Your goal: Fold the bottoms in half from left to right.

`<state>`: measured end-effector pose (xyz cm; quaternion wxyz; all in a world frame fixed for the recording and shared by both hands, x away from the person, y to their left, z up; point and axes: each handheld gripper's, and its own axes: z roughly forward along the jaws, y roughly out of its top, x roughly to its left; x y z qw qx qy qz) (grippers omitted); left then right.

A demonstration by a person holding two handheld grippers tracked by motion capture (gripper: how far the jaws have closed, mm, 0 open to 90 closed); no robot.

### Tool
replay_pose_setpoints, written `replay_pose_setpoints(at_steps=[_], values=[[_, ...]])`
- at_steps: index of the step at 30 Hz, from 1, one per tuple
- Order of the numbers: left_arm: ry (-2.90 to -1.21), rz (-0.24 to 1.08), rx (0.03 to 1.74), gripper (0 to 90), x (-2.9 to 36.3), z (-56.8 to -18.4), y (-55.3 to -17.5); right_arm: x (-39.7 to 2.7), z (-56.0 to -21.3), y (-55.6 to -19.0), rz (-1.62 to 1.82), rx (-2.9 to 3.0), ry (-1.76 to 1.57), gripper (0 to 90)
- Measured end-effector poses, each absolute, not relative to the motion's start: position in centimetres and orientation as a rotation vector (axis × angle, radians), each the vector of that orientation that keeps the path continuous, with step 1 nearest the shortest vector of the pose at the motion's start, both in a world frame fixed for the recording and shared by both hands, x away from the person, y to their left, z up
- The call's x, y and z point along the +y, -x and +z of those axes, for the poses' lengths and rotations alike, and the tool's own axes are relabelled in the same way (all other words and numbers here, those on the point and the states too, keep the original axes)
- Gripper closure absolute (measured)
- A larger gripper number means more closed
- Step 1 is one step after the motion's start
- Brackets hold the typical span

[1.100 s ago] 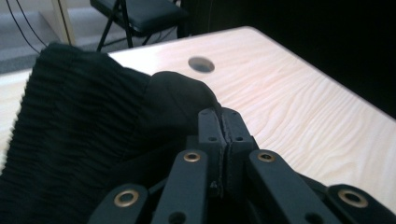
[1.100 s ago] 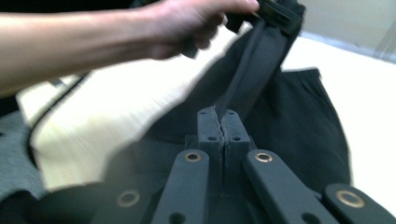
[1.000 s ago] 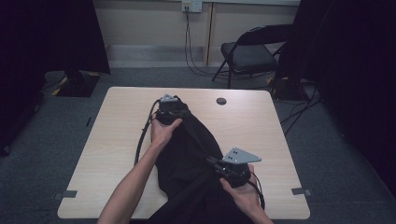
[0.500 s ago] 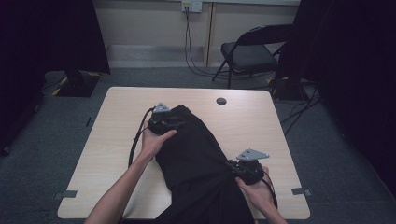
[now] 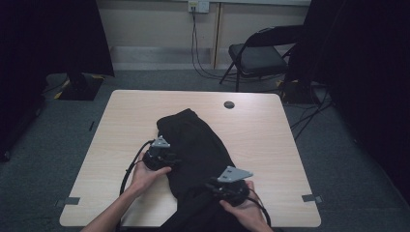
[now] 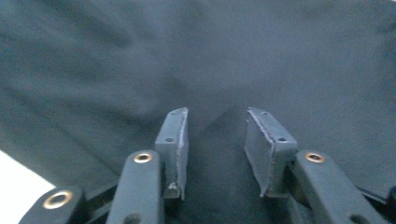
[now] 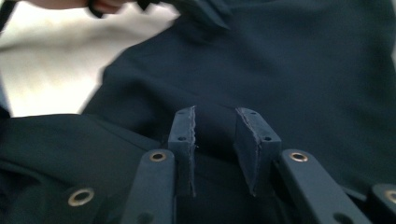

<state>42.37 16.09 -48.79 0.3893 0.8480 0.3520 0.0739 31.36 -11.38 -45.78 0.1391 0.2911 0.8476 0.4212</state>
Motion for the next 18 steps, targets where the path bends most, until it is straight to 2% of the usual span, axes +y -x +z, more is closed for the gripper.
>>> replay_pose_setpoints(at_steps=[1, 2, 5, 7, 10, 18], values=[[-2.156, 0.188, 0.895, 58.0, 16.1, -48.8, -42.4, -11.4, -45.8, -31.4, 1.218, 2.450, -0.841, 68.3], [-2.174, 0.244, 0.868, 58.7, 15.7, -49.2, -42.4, -9.8, -46.6, -31.5, 1.213, 2.508, -0.814, 68.3], [-2.174, 0.316, 0.864, 64.5, 15.4, -49.4, -42.8, -8.5, -47.7, -32.0, 1.189, 2.559, -0.773, 67.5], [-2.187, 0.371, 0.840, 67.5, 15.4, -49.5, -43.1, -8.1, -48.4, -32.5, 1.186, 2.592, -0.779, 63.4], [-2.177, 0.380, 0.885, 67.7, 15.1, -49.4, -45.0, -7.2, -49.4, -33.1, 1.150, 2.640, -0.777, 58.0], [-2.163, 0.450, 0.966, 67.2, 14.5, -49.3, -49.2, -4.5, -49.8, -35.6, 1.141, 2.585, -0.749, 57.2]])
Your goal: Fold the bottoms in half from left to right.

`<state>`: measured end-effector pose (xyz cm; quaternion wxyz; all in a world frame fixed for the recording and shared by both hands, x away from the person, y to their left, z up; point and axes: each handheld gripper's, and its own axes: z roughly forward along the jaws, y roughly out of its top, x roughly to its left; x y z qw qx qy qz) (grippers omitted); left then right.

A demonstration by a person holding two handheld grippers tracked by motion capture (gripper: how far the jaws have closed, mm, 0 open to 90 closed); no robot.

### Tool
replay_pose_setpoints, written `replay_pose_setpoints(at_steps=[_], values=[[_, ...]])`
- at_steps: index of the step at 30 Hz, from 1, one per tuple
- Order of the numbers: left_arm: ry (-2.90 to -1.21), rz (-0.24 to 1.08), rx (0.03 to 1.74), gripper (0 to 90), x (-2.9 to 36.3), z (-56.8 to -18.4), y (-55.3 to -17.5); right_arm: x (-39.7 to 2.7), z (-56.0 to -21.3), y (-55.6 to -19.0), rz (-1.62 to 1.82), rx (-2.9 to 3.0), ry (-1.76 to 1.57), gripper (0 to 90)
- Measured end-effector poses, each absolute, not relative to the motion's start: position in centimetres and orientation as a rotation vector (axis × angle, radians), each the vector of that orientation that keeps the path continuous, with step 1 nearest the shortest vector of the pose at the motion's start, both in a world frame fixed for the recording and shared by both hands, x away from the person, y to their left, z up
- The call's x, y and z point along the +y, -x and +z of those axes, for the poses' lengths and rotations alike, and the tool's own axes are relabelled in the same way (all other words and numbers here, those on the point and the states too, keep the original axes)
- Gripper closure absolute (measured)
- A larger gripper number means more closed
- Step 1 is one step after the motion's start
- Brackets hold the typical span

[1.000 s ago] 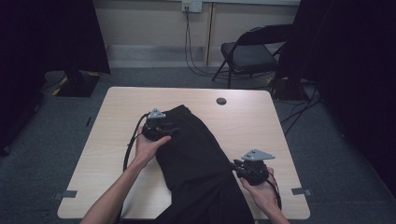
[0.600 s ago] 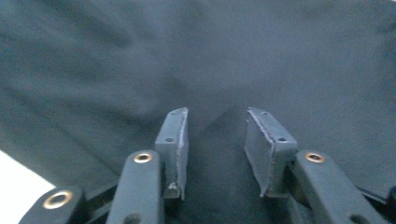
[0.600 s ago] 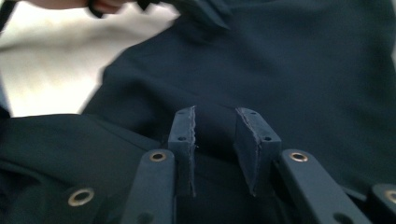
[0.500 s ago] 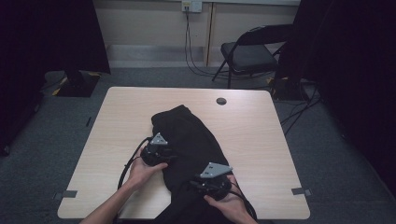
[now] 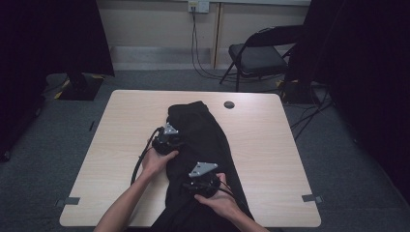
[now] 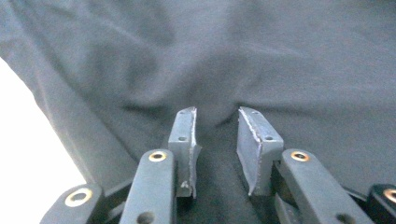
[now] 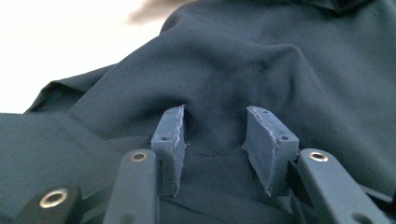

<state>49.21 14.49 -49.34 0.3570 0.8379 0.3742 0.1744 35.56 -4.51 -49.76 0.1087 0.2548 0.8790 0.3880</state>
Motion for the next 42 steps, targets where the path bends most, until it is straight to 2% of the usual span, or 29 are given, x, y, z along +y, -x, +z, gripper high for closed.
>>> replay_pose_setpoints(at_steps=[1, 2, 9, 11, 13, 17, 18, 24, 25, 26, 29, 30, 32, 42], values=[[-2.180, 0.465, 1.003, 58.3, 14.5, -49.2, -49.8, -4.2, -49.8, -36.1, 1.149, 2.581, -0.747, 57.3], [-2.180, 0.416, 1.040, 50.6, 14.8, -48.9, -50.2, -3.6, -49.8, -37.0, 1.146, 2.574, -0.758, 57.3], [-2.097, 0.330, 0.954, 54.3, 16.8, -47.6, -46.9, -2.8, -49.9, -38.0, 1.146, 2.561, -0.772, 57.3], [-2.115, 0.315, 0.906, 54.2, 17.6, -47.6, -44.6, -2.7, -49.4, -37.9, 1.102, 2.589, -0.784, 48.7], [-2.132, 0.294, 0.880, 53.3, 17.8, -48.0, -43.5, -2.9, -49.0, -37.3, 1.134, 2.601, -0.785, 46.4], [-2.192, 0.300, 0.874, 50.6, 17.1, -48.8, -43.2, -3.1, -48.1, -35.0, 1.187, 2.647, -0.710, 42.6], [-2.213, 0.339, 0.858, 50.6, 16.9, -49.2, -43.2, -3.1, -48.0, -34.4, 1.219, 2.647, -0.705, 42.2], [-2.208, 0.367, 0.871, 54.0, 16.8, -49.3, -43.3, -2.3, -48.8, -31.7, 1.189, 2.713, -0.586, 40.6], [-2.200, 0.377, 0.878, 55.5, 16.9, -49.3, -43.3, -2.5, -49.3, -31.7, 1.177, 2.714, -0.587, 42.0], [-2.193, 0.378, 0.881, 57.9, 17.0, -49.4, -43.4, -3.0, -49.7, -31.6, 1.201, 2.701, -0.605, 48.5], [-2.182, 0.396, 0.891, 60.8, 17.2, -49.4, -43.6, -3.9, -49.5, -31.1, 1.212, 2.652, -0.611, 82.6], [-2.180, 0.395, 0.891, 60.8, 17.2, -49.4, -43.6, -4.2, -49.2, -31.0, 1.211, 2.639, -0.601, 86.5], [-2.180, 0.394, 0.892, 60.8, 17.2, -49.4, -43.6, -5.1, -48.4, -30.9, 1.241, 2.631, -0.602, 89.2], [-2.163, 0.401, 0.922, 61.1, 17.5, -49.5, -43.9, -12.0, -45.2, -28.3, 1.323, 2.555, -0.706, 89.7]])
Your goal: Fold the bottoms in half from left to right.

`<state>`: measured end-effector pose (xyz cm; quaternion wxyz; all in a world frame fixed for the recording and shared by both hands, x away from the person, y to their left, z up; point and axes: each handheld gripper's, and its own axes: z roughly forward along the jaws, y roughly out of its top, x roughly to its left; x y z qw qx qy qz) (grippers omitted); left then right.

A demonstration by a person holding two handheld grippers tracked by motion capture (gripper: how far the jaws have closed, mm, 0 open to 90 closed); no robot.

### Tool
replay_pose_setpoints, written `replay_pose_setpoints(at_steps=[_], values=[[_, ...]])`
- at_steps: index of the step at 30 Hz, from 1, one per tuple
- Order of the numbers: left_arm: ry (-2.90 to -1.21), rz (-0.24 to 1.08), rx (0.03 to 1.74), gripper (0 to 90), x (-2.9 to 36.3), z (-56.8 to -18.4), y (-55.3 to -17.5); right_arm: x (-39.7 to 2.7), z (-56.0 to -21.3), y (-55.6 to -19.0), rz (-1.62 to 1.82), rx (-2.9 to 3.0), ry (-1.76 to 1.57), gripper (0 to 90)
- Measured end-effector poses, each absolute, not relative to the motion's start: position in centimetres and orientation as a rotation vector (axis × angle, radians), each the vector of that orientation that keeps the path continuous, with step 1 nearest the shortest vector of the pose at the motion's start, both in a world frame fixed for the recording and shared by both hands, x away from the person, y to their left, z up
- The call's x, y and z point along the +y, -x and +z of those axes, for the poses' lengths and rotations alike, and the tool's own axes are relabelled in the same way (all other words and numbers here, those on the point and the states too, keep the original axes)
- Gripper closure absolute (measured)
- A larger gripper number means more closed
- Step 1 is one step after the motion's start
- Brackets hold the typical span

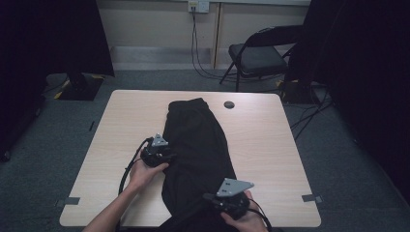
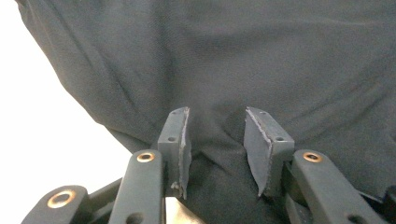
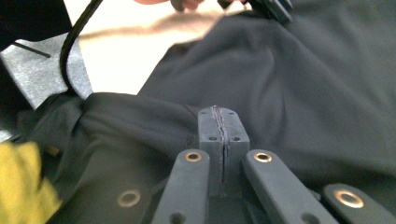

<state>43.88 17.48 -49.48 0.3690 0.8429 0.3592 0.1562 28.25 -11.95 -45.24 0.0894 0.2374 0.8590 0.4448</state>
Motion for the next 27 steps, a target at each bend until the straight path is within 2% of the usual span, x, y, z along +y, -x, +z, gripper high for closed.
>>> replay_pose_setpoints(at_steps=[2, 5, 8, 11, 13, 18, 19, 20, 22, 27], values=[[-2.165, 0.404, 0.925, 61.2, 17.5, -49.5, -43.9, -12.8, -45.2, -27.8, 1.322, 2.552, -0.719, 89.7], [-2.163, 0.403, 0.930, 61.4, 17.5, -49.5, -43.9, -16.3, -45.5, -25.8, 1.268, 2.547, -0.788, 89.8], [-2.164, 0.405, 0.934, 61.4, 17.5, -49.4, -43.9, -17.4, -46.3, -24.9, 1.227, 2.582, -0.812, 88.0], [-2.158, 0.408, 0.948, 61.3, 17.3, -49.4, -43.8, -17.0, -45.8, -25.3, 1.277, 2.549, -0.801, 72.4], [-2.157, 0.411, 0.939, 60.7, 17.4, -49.5, -43.8, -16.8, -45.4, -25.9, 1.303, 2.521, -0.808, 69.4], [-2.156, 0.391, 0.920, 57.0, 17.4, -49.6, -43.7, -14.0, -45.2, -32.7, 1.285, 2.438, -0.828, 66.6], [-2.156, 0.391, 0.920, 56.0, 17.4, -49.6, -43.7, -14.0, -45.2, -32.7, 1.285, 2.438, -0.828, 66.6], [-2.159, 0.389, 0.912, 55.2, 17.3, -49.6, -43.6, -12.8, -45.8, -35.7, 1.216, 2.434, -0.850, 65.6], [-2.160, 0.391, 0.905, 53.3, 17.3, -49.6, -43.5, -12.1, -46.6, -38.1, 1.166, 2.418, -0.866, 64.3], [-2.163, 0.393, 0.891, 51.5, 17.2, -49.6, -43.3, -11.8, -48.5, -42.4, 1.070, 2.366, -0.962, 61.3]])
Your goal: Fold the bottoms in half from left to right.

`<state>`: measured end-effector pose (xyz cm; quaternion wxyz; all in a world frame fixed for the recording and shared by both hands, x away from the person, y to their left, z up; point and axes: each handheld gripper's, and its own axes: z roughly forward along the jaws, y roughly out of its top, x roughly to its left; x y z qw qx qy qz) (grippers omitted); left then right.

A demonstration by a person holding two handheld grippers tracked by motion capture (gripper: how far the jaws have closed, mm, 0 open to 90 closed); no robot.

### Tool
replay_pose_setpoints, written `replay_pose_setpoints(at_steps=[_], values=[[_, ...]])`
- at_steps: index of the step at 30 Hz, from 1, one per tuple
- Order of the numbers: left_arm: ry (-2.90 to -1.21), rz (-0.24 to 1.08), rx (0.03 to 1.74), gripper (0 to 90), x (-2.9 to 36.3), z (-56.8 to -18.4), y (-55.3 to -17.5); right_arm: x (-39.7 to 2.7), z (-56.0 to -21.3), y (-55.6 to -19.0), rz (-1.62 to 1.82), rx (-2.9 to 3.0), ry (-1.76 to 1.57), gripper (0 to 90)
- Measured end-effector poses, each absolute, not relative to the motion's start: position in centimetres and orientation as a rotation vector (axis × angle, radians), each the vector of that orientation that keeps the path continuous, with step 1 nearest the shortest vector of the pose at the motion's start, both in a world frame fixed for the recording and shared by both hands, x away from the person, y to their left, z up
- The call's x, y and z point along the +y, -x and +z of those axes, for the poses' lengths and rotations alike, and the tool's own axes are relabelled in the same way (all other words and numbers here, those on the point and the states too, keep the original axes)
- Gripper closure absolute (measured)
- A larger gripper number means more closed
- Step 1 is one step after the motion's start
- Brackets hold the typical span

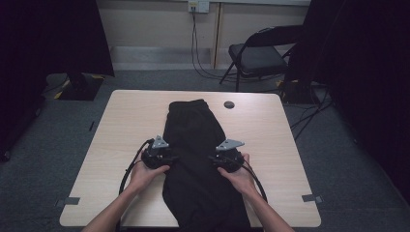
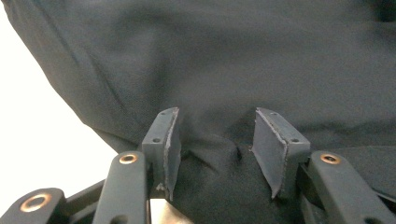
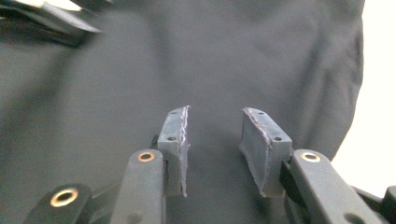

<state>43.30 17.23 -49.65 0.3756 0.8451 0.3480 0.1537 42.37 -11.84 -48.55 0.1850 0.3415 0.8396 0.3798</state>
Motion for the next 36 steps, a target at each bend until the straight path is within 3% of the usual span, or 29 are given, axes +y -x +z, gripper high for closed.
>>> replay_pose_setpoints(at_steps=[5, 10, 20, 22, 26, 29, 33, 36], values=[[-2.172, 0.372, 0.867, 50.7, 16.8, -49.6, -42.8, -13.3, -49.8, -43.2, 1.070, 2.364, -1.055, 60.8], [-2.204, 0.336, 0.806, 48.7, 15.8, -49.5, -41.3, -14.2, -49.7, -41.6, 1.049, 2.389, -1.038, 61.2], [-2.240, 0.226, 0.682, 47.7, 13.5, -49.4, -37.8, -16.2, -48.9, -34.9, 0.994, 2.495, -1.020, 61.4], [-2.269, 0.211, 0.654, 47.7, 13.1, -49.2, -36.3, -16.5, -48.6, -32.1, 0.979, 2.562, -0.979, 61.1], [-2.289, 0.161, 0.610, 47.7, 12.9, -49.1, -34.3, -16.7, -48.2, -30.5, 0.994, 2.602, -0.968, 62.8], [-2.295, 0.105, 0.623, 47.4, 12.6, -48.8, -34.1, -17.0, -47.0, -31.8, 1.088, 2.473, -1.015, 62.3], [-2.267, 0.049, 0.689, 54.2, 12.1, -48.7, -35.0, -16.9, -46.0, -36.3, 1.114, 2.305, -1.034, 60.9], [-2.245, 0.065, 0.690, 53.2, 11.9, -48.6, -36.0, -16.5, -46.2, -40.0, 1.093, 2.253, -1.072, 57.0]])
